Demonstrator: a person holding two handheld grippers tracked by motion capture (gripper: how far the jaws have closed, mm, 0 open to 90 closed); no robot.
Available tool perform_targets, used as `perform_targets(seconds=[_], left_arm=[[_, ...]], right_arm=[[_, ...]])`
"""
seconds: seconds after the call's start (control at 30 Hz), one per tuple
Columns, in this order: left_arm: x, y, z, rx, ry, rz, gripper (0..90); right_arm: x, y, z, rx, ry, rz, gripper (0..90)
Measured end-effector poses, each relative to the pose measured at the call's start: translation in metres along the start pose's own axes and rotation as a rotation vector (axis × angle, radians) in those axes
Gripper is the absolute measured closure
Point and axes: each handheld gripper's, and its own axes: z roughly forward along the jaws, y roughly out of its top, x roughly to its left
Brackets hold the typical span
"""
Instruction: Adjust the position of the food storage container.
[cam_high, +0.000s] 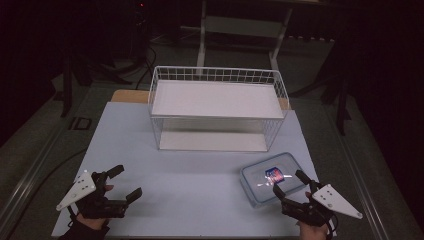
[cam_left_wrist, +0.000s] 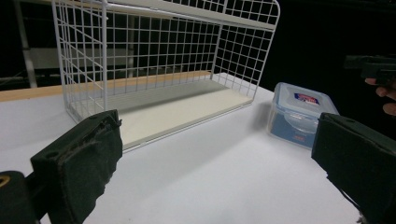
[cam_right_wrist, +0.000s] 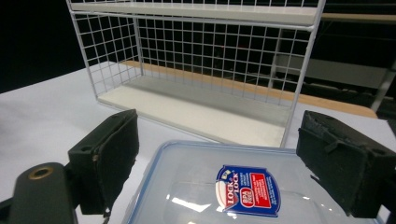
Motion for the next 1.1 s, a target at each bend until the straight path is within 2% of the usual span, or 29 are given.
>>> perform_targets(seconds=[0.17, 0.23, 0.4, 0.5, 0.57, 0.63, 0.7, 0.73, 0.77, 0.8, 0.87, 0.9, 1.1], left_arm=[[-0.003, 0.001, 0.002, -0.002, -0.004, 0.007, 1.9], [-0.004, 0.001, 0.004, 0.005, -0.006, 0.014, 1.9], [-0.004, 0.000, 0.004, 0.007, -0.014, 0.017, 1.9], [-0.004, 0.000, 0.003, 0.002, -0.016, 0.017, 1.9], [-0.004, 0.000, 0.002, 0.001, -0.016, 0.017, 1.9], [-0.003, 0.000, 0.002, -0.001, -0.016, 0.015, 1.9], [-0.004, -0.001, 0.002, 0.003, -0.017, 0.017, 1.9], [-0.004, -0.001, 0.002, 0.003, -0.017, 0.017, 1.9], [-0.004, 0.000, 0.002, 0.002, -0.017, 0.020, 1.9], [-0.005, 0.000, 0.002, 0.001, -0.017, 0.021, 1.9], [-0.005, 0.000, 0.002, 0.006, -0.013, 0.023, 1.9], [-0.005, -0.001, 0.002, 0.007, -0.013, 0.024, 1.9], [-0.006, -0.001, 0.003, 0.011, -0.010, 0.027, 1.9]], right_arm=[[-0.001, 0.000, -0.001, -0.003, -0.004, 0.002, 12.8], [-0.003, 0.004, -0.003, -0.012, 0.020, 0.019, 12.8], [-0.002, 0.013, -0.007, -0.007, 0.015, 0.006, 12.8], [-0.003, 0.021, -0.009, 0.017, 0.020, 0.005, 12.6], [-0.002, 0.025, -0.010, 0.043, 0.049, 0.012, 12.6], [0.000, 0.026, -0.010, 0.061, 0.043, 0.010, 13.3], [0.003, 0.022, -0.011, 0.101, 0.056, -0.007, 16.2], [0.003, 0.022, -0.011, 0.101, 0.056, -0.007, 16.2], [0.003, 0.019, -0.011, 0.133, 0.070, -0.006, 20.9], [0.003, 0.012, -0.012, 0.191, 0.097, -0.018, 32.4], [0.002, 0.006, -0.012, 0.237, 0.111, -0.028, 39.1], [0.001, 0.003, -0.012, 0.256, 0.129, -0.024, 44.1], [-0.009, -0.014, -0.015, 0.345, 0.145, -0.015, 70.8]])
